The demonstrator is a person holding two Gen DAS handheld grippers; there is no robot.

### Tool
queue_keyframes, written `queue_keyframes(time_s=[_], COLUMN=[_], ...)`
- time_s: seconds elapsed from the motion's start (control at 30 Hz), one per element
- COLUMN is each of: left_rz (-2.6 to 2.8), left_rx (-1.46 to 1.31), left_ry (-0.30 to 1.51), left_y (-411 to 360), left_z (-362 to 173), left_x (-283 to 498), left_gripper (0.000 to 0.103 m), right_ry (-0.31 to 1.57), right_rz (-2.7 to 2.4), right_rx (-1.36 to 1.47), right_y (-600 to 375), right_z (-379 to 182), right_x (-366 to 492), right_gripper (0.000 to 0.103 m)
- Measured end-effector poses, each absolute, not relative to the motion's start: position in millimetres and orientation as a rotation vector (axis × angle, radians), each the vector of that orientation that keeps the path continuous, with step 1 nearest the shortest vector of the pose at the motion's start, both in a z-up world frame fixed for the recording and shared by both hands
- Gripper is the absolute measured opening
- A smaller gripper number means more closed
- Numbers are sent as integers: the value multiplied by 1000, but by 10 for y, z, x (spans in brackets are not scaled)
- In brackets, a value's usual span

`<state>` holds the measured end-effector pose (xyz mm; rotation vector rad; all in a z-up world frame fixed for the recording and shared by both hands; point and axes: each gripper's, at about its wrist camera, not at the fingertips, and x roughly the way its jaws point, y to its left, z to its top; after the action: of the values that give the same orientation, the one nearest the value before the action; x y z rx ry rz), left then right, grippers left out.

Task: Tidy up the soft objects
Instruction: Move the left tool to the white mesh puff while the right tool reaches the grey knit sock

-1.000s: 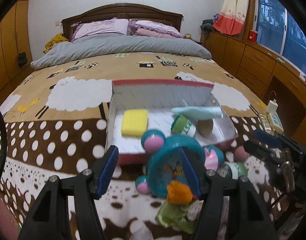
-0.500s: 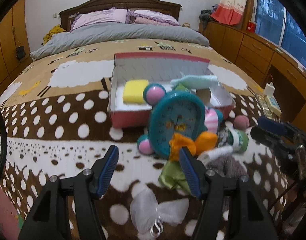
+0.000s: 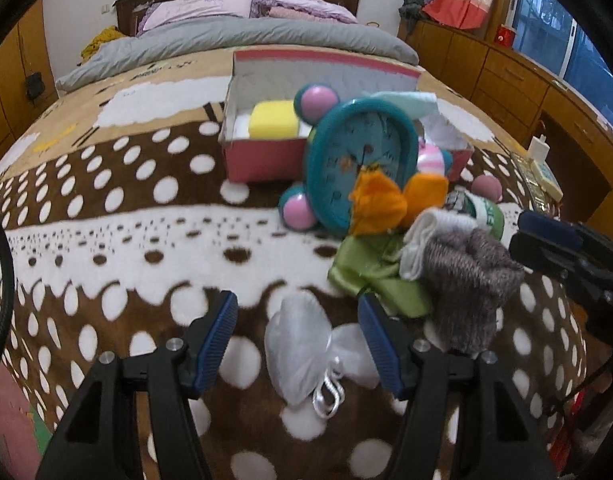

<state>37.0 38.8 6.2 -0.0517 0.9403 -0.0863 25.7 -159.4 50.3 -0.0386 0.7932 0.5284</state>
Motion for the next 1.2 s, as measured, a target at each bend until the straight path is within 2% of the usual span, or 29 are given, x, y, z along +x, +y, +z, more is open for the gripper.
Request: queue_keyframes(time_s=[1.03, 1.1, 1.2], left_rz=[-74, -73, -66], left_rx=[-35, -39, -49], left_ry=[945, 942, 928], left_y=[339, 341, 341], left_z=[-307, -311, -308], left_x=[327, 330, 309], left_gripper=[69, 70, 69], right_ry=[896, 885, 872], right_rz=[566, 575, 602], right_rx=[-82, -77, -74], right_y=[-1240, -1246, -1243], right_z=[19, 16, 22], right_x=[211, 193, 158], right_gripper=[46, 44, 33])
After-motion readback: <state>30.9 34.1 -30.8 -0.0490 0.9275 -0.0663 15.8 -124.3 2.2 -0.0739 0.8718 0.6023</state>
